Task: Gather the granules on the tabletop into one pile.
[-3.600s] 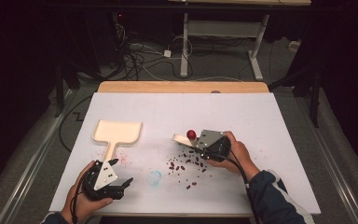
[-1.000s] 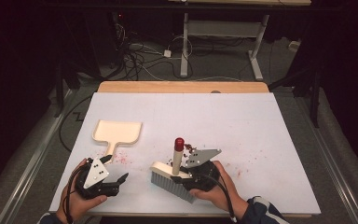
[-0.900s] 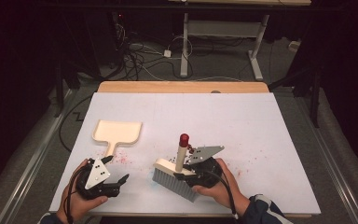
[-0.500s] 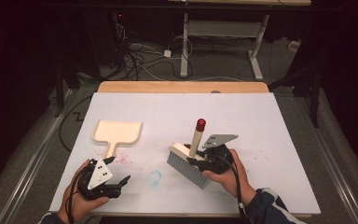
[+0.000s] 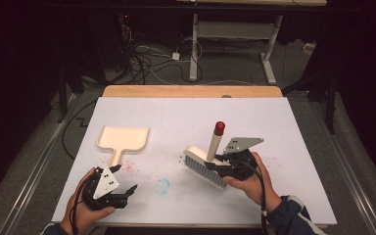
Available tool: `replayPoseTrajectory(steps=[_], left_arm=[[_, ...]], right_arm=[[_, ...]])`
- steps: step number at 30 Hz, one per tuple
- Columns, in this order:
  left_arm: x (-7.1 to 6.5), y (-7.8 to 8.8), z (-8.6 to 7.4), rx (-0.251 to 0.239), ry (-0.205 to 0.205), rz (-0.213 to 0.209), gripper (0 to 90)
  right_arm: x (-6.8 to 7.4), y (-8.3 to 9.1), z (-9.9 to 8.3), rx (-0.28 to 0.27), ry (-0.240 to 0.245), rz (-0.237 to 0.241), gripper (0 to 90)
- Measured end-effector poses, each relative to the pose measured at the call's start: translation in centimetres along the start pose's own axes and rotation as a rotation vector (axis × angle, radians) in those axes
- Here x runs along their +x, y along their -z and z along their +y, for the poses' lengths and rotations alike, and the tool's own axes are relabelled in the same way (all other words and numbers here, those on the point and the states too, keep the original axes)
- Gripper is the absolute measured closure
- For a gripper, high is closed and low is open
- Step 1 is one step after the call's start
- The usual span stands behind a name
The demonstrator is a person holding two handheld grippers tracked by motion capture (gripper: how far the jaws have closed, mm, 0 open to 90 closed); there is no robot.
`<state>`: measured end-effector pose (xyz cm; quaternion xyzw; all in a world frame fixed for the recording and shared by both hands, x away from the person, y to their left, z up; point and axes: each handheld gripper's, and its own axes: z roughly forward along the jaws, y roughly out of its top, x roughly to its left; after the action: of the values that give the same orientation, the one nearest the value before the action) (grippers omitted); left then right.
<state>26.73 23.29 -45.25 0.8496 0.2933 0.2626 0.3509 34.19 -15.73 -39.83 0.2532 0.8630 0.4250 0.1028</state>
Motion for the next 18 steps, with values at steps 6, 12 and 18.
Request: replayPoseTrajectory(steps=[6,12,18], left_arm=[[-0.1,-0.2,0.0,0.009,-0.003,-0.006,19.2],[-0.3,-0.4,0.1,0.019,-0.018,-0.013,19.2],[-0.3,-1.0,0.2,0.029,-0.019,-0.031,19.3]], right_arm=[[1.3,2.1,-1.0,-0.01,0.226,0.147,67.6],[1.2,2.1,-3.1,0.063,0.372,0.293,67.6],[-1.3,0.7,-2.6,0.038,0.388,0.357,67.5]])
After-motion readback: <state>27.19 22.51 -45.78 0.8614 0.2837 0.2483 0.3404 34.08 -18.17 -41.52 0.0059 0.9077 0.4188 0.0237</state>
